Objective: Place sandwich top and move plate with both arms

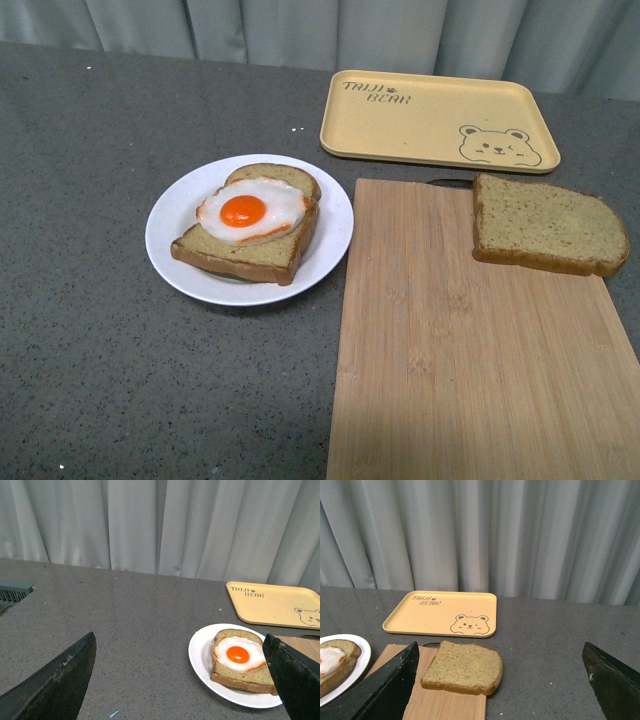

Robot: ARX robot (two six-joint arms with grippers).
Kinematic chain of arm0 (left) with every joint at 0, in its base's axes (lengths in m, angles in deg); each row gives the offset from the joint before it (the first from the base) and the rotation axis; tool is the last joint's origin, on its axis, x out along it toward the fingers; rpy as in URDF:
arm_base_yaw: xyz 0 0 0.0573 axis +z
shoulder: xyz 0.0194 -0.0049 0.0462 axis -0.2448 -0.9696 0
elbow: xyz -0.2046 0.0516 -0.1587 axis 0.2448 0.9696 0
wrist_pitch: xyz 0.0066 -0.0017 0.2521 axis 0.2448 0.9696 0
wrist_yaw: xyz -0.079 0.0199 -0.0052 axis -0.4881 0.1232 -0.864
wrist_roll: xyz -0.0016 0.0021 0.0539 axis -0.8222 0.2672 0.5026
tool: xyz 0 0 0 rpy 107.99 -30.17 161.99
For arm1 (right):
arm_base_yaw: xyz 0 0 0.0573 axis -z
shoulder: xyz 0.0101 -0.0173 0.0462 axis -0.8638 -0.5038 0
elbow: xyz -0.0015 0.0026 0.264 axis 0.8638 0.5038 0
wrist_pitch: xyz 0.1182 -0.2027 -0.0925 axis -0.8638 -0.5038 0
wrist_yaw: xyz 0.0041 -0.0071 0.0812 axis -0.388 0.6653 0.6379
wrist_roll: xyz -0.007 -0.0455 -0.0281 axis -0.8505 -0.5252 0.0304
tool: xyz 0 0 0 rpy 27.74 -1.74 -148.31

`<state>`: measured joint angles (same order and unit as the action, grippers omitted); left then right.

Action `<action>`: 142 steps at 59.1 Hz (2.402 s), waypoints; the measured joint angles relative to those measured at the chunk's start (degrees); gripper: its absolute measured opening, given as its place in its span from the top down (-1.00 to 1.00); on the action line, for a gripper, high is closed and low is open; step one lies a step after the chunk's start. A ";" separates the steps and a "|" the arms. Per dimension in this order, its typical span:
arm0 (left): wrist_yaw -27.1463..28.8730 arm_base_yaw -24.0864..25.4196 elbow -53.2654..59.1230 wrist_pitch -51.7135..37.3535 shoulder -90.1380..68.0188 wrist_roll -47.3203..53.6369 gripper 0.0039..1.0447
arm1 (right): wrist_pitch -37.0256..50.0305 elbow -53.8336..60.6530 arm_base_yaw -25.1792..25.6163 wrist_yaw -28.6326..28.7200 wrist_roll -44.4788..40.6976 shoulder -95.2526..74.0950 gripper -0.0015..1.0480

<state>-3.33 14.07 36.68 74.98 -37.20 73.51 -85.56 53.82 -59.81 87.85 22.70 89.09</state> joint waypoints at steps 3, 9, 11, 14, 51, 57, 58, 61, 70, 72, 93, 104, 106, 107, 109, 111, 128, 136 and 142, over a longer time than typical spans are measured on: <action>0.00 0.00 0.00 0.00 0.00 0.00 -0.88 | 0.00 -0.02 0.00 0.00 0.00 0.00 -0.82; 0.00 0.00 0.00 0.00 0.00 0.00 -0.88 | 0.00 -0.02 0.00 0.00 0.00 0.00 -0.82; 0.00 0.00 0.00 0.00 0.00 0.00 -0.88 | 0.00 -0.02 0.00 0.00 0.00 0.00 -0.82; 0.00 0.00 0.00 0.00 0.00 0.00 -0.88 | 0.00 -0.02 0.00 0.00 0.00 0.00 -0.82; -0.02 0.00 0.00 0.00 0.00 0.00 -0.88 | 0.00 -0.02 0.00 0.00 0.00 0.00 -0.82; -0.02 0.00 0.00 0.00 0.00 0.00 -0.88 | 0.00 -0.02 0.00 0.00 0.00 0.00 -0.82; 0.00 0.00 0.00 0.00 0.00 0.00 -0.88 | 0.00 -0.02 0.00 0.00 0.00 0.00 -0.82; 0.00 0.00 0.00 0.00 0.00 0.00 -0.88 | 0.00 -0.02 0.00 0.00 0.00 0.00 -0.82; 0.00 0.00 0.00 0.00 0.00 0.00 -0.88 | 0.00 -0.02 0.00 0.00 0.00 0.00 -0.82; 0.00 0.00 0.00 0.00 0.00 0.00 -0.88 | 0.00 0.00 0.00 0.02 0.00 0.00 -0.82; 0.00 0.00 0.00 0.00 0.00 0.00 -0.88 | 0.00 0.00 0.00 0.00 0.00 0.00 -0.82; -0.02 0.00 0.00 0.02 0.02 0.02 -0.88 | 7.52 -1.44 -3.17 -23.08 -11.08 -15.30 -0.82; 0.02 0.00 0.00 0.02 0.02 0.00 -0.88 | 10.71 -1.86 -0.63 -21.31 -12.07 -20.28 -0.82; 0.00 0.00 0.00 0.02 0.02 0.00 -0.88 | 13.18 -2.29 0.81 -19.45 -12.41 -24.04 -0.82; -0.02 0.00 0.00 0.02 0.02 0.02 -0.88 | 18.36 -3.63 4.39 -14.78 -12.85 -32.02 -0.82; -0.02 -0.02 0.00 0.02 0.02 0.00 -0.88 | 23.45 -5.55 7.67 -10.40 -12.98 -40.26 -0.82; 0.00 0.00 0.00 0.02 0.02 0.02 -0.88 | 23.17 -25.64 16.87 12.41 -3.89 -83.62 -0.82; 0.00 0.00 0.00 0.02 0.02 0.00 -0.88 | 15.78 -35.76 17.11 21.66 1.31 -96.70 -0.82; 0.00 0.00 0.00 0.02 0.02 0.00 -0.88 | 13.07 -40.06 16.52 25.29 3.69 -102.14 -0.82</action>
<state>-3.33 14.07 36.68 75.00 -37.18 73.51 -72.49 13.76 -43.28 113.14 26.40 -13.05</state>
